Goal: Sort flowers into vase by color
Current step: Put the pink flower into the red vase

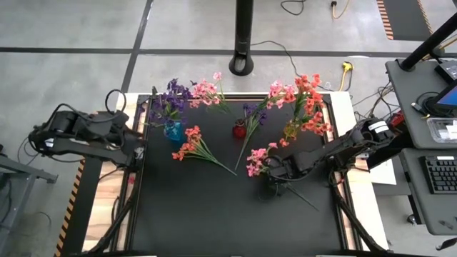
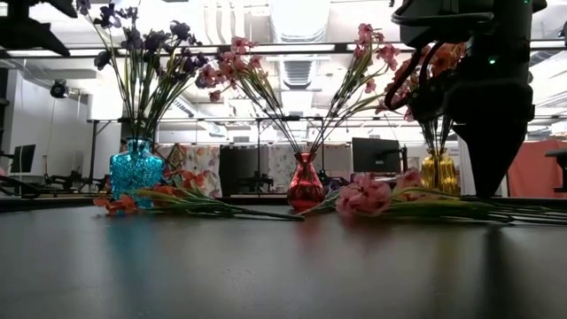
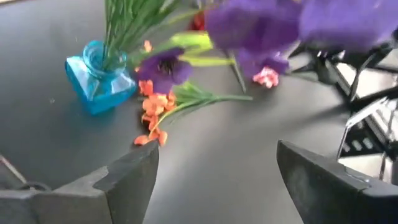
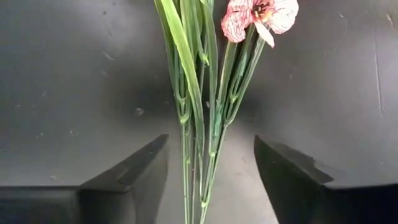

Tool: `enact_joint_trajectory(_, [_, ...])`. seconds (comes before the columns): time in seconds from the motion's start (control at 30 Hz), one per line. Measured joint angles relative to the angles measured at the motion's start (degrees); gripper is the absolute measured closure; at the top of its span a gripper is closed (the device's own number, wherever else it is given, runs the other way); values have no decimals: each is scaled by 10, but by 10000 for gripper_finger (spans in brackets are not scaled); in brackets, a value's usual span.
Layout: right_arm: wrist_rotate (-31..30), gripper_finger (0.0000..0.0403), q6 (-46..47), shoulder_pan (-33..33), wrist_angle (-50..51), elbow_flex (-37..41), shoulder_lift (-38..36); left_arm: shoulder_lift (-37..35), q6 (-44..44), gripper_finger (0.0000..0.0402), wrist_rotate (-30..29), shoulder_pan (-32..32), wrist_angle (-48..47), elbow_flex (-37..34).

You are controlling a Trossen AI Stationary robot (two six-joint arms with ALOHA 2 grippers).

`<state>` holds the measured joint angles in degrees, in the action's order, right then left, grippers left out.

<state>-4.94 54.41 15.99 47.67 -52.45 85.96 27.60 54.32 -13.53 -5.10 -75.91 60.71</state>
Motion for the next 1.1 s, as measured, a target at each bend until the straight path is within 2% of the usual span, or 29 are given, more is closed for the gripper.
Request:
enact_joint_trajectory(0.13, [0, 151, 0, 0, 0, 0, 0, 16, -2, 106, 41, 0, 4, 0])
enact_joint_trajectory(0.27, [-1, 135, 0, 0, -2, 0, 0, 40, -9, 113, 90, -1, 60, 0])
enact_joint_trajectory(0.4, [-14, 131, 0, 0, -4, 0, 0, 55, -22, 114, 123, -3, 58, 0])
enact_joint_trajectory(0.53, [-26, 135, 0, 0, -6, 0, 0, 62, -60, 114, 206, -25, 71, -17])
enact_joint_trajectory(0.6, [-27, 138, -3, 0, -7, 0, 0, 62, -59, 114, 228, -42, 74, -32])
enact_joint_trajectory(0.73, [-28, 142, -14, 0, -23, 0, 0, 58, -43, 114, 235, -80, 81, -64])
enact_joint_trajectory(0.9, [-28, 140, -26, 0, -24, 1, 1, 57, -22, 116, 235, -132, 140, -109])
enact_joint_trajectory(1.1, [-32, 144, -28, 0, -26, 1, 1, 64, 21, 127, 230, -218, 278, -161])
